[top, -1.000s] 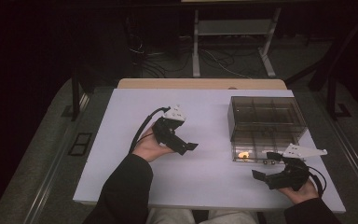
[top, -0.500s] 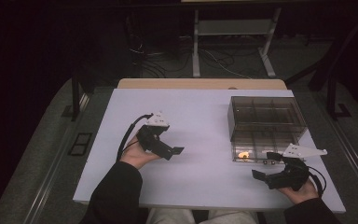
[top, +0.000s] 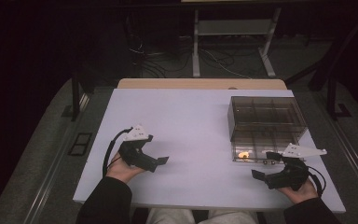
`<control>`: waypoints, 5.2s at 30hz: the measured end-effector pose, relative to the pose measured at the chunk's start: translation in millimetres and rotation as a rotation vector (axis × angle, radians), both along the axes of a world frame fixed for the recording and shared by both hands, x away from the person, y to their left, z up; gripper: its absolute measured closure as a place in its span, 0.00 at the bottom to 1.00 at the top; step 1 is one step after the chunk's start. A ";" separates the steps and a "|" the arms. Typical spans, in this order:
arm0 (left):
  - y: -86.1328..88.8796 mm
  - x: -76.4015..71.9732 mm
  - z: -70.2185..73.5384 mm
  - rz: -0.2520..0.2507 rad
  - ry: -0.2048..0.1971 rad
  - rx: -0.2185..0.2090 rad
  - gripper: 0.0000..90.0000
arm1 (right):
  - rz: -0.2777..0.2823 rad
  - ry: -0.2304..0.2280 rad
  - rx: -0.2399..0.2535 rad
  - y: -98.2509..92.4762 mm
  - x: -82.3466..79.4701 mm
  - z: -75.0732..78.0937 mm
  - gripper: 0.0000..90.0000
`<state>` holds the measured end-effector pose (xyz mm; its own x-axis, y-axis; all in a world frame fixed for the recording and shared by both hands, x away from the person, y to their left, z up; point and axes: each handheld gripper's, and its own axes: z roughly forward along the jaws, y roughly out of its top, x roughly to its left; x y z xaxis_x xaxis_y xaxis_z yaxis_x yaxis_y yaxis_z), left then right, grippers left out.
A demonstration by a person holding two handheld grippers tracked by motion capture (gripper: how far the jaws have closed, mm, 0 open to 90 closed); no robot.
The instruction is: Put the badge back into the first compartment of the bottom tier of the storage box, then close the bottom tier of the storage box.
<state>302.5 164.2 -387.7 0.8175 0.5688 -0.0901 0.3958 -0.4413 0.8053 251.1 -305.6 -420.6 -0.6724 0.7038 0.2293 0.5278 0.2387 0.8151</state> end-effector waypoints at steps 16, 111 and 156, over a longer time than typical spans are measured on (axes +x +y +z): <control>29.8 -19.0 -27.3 0.105 -0.015 -0.139 0.00 | 0.000 0.008 -0.005 -0.5 0.2 -0.9 0.00; 23.6 -16.2 -34.3 0.059 0.000 -0.086 0.00 | 0.060 0.265 -0.253 -16.7 50.7 -21.3 0.99; 22.9 -16.0 -35.1 0.056 0.000 -0.088 0.00 | -0.017 0.226 -0.195 -22.5 74.9 -22.6 0.99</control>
